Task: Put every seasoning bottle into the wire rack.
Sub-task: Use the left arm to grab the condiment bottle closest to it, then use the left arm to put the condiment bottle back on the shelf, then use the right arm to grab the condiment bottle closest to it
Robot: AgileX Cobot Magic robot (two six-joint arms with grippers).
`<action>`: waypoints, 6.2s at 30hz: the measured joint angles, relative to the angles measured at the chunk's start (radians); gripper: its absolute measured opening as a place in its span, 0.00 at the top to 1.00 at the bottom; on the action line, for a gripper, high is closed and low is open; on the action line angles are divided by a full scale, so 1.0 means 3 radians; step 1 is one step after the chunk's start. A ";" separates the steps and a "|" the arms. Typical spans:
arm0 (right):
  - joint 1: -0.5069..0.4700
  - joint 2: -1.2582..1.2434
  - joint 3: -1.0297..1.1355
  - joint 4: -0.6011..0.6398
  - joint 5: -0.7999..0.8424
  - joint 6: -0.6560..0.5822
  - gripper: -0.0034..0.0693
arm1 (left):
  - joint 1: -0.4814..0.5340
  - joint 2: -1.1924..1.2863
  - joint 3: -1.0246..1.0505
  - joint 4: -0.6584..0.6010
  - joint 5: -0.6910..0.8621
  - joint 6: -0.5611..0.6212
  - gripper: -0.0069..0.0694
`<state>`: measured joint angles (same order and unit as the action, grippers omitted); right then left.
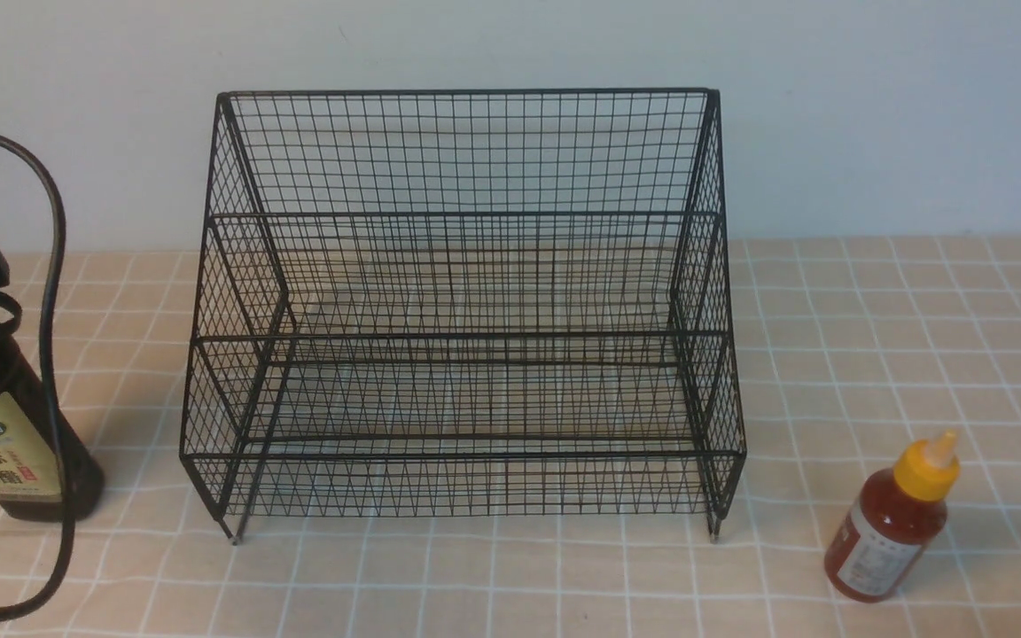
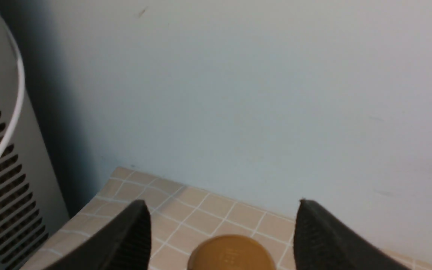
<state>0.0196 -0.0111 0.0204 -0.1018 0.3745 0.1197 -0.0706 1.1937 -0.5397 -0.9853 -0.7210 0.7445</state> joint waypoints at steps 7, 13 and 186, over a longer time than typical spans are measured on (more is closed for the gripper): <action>0.0000 0.0000 0.0000 0.0000 0.0000 0.0000 0.97 | 0.0000 0.0240 0.0000 -0.0074 -0.0010 -0.0006 0.30; 0.0000 -0.0001 0.0000 0.0000 0.0000 0.0000 0.97 | 0.0000 0.0322 0.0000 -0.0042 -0.0010 -0.0009 0.30; 0.0000 -0.0001 0.0000 0.0000 0.0000 -0.0001 0.97 | -0.3242 -0.1384 -0.1654 -0.2596 -0.1730 0.4262 0.91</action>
<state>0.0196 -0.0114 0.0204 -0.1017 0.3745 0.1194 -1.0433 0.7786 -1.0360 -1.7641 -1.2401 2.0230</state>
